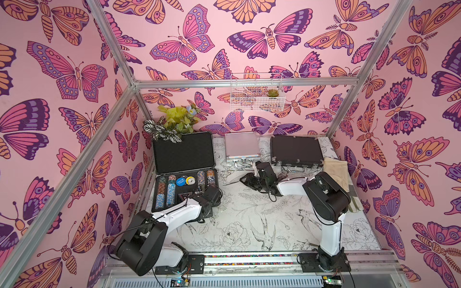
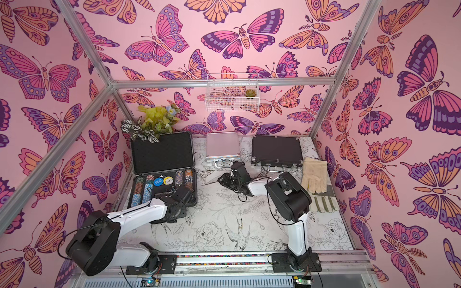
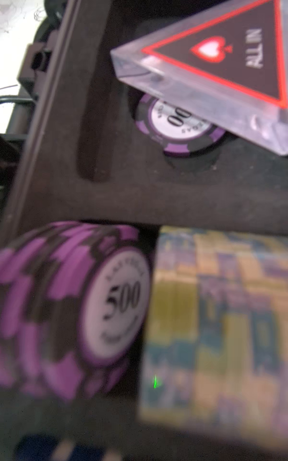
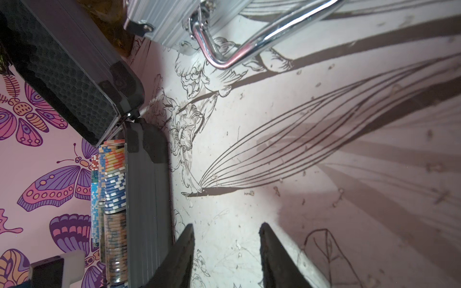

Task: Close the poker set cases
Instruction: Move the poker set case to the center of the board.

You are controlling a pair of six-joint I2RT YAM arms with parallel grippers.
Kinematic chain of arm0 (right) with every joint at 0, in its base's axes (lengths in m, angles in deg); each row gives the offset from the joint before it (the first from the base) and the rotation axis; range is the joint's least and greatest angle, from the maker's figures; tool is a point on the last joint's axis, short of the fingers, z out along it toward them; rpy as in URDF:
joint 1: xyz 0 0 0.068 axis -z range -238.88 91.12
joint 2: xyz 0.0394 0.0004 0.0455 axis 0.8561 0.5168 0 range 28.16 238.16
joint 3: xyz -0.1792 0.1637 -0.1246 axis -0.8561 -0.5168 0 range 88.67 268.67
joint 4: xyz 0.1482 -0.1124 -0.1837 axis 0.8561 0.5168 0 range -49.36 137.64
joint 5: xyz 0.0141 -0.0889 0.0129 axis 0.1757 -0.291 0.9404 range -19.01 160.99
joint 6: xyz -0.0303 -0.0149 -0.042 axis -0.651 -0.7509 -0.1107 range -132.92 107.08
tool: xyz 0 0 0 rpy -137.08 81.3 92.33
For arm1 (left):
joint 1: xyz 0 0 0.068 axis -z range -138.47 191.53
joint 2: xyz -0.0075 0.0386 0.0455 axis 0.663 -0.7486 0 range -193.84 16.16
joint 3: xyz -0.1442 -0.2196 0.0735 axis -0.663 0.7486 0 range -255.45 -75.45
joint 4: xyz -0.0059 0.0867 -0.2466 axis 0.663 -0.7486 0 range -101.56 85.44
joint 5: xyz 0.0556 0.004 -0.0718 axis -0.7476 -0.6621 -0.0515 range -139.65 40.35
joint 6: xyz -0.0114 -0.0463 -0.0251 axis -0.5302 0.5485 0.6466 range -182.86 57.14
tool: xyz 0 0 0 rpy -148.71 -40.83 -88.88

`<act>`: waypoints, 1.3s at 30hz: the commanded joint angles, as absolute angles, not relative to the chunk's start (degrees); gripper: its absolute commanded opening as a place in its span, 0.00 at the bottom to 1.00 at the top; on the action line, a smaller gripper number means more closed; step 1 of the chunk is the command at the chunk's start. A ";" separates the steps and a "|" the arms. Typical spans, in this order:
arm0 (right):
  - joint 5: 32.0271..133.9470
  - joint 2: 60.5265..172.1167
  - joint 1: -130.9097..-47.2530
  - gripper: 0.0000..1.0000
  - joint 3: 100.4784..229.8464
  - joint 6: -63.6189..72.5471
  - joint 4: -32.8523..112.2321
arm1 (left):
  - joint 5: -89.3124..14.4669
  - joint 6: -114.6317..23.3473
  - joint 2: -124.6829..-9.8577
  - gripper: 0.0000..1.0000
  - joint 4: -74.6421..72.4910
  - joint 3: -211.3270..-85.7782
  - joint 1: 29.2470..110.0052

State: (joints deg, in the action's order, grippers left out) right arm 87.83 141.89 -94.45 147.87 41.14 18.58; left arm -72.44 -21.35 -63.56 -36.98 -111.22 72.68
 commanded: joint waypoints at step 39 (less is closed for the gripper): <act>89.03 135.91 -90.37 0.44 149.29 36.63 26.41 | -63.83 -10.47 -73.59 0.28 -36.21 -120.55 103.26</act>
